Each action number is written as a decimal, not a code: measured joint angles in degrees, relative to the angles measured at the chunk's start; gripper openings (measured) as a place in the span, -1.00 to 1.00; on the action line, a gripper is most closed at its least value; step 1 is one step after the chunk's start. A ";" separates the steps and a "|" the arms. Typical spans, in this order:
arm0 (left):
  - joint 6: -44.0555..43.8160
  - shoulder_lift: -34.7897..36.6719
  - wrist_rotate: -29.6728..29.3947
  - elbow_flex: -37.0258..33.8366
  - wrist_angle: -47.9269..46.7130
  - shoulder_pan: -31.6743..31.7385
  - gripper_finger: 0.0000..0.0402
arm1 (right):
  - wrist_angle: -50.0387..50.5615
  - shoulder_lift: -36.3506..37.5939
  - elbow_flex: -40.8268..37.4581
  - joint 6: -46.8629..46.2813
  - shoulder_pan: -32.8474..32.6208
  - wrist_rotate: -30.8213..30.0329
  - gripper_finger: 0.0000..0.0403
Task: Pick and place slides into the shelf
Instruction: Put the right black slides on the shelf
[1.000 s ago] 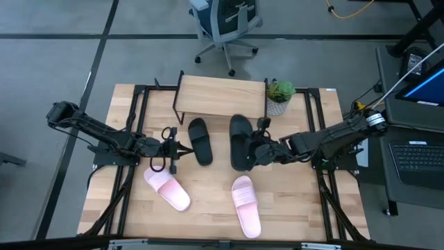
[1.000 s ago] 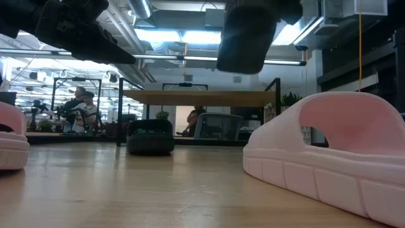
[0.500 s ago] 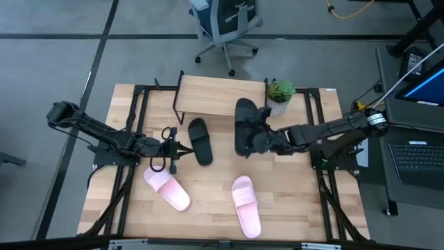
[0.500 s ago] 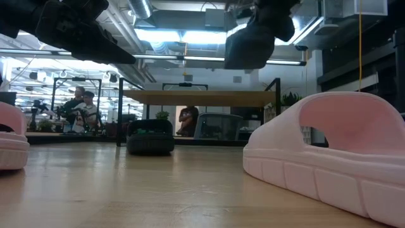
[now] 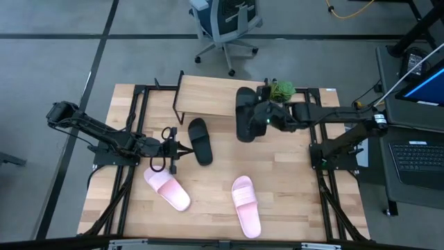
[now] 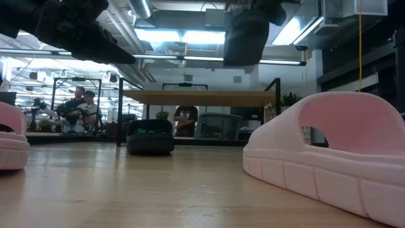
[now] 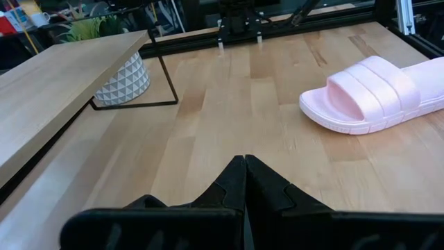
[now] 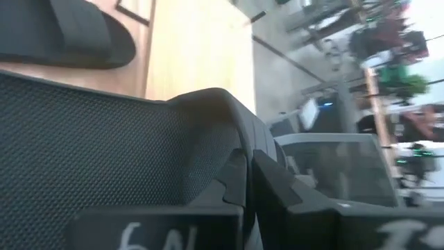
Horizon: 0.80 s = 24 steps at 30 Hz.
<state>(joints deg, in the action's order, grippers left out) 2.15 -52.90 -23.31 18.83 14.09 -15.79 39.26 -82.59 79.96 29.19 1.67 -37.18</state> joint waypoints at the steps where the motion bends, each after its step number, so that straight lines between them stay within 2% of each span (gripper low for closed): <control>1: 0.00 0.00 0.00 0.00 0.01 0.00 -1.00 | 0.51 -0.02 -0.01 0.02 1.09 1.15 -0.94; 12: 0.00 0.00 0.00 0.00 0.00 0.02 -1.00 | 0.38 0.00 -1.20 0.02 9.51 4.21 -0.94; 24: 0.02 0.00 -0.02 0.02 -0.03 0.02 -1.00 | -0.06 -0.02 -1.62 1.30 10.97 6.44 -0.94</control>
<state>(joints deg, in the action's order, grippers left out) 2.17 -52.90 -23.33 18.85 14.06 -15.77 39.20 -82.61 78.35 30.48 12.64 -30.74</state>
